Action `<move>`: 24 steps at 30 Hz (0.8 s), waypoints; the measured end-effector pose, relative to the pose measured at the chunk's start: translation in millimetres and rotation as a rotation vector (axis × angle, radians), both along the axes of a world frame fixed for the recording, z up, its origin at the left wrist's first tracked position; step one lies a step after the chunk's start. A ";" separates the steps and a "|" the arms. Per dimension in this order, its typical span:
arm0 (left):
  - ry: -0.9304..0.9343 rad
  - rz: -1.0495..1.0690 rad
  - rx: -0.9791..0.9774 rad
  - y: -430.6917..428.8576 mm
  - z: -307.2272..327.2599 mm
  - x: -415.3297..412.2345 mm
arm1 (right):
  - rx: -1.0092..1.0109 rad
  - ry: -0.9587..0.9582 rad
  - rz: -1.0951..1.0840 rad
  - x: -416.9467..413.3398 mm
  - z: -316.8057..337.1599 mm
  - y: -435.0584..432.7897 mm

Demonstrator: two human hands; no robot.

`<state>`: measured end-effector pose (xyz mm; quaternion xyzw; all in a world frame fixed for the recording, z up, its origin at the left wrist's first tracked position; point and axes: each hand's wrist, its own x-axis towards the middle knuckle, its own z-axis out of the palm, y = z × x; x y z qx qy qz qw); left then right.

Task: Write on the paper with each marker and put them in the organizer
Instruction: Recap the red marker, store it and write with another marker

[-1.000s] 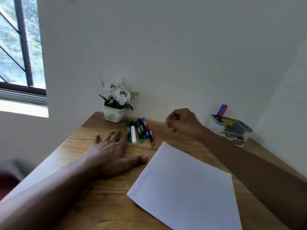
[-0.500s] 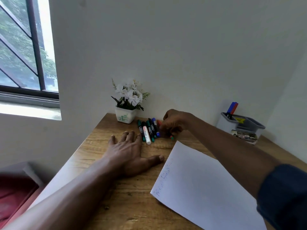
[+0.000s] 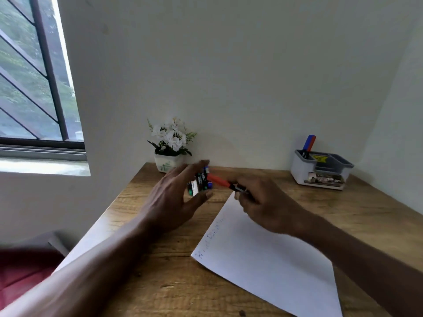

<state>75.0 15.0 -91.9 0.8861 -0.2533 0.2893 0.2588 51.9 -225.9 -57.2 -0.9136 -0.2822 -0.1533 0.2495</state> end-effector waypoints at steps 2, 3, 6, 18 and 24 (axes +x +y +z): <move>-0.075 -0.074 0.041 -3.8 0.6 -3.8 | -0.012 -0.066 0.039 -5.3 -12.9 -2.6; -0.099 -0.091 0.053 -4.7 1.3 -5.9 | -0.011 -0.092 0.047 -5.2 -17.5 -3.6; -0.108 -0.118 0.079 -6.8 4.6 -12.3 | -0.009 -0.149 0.044 -0.8 -24.2 -5.8; -0.069 -0.142 -0.027 -17.7 3.2 -23.6 | 0.011 -0.233 0.025 -8.1 -27.7 -1.4; -0.117 -0.149 -0.047 -13.7 2.7 -19.5 | 0.043 -0.239 -0.064 -9.4 -30.0 -3.0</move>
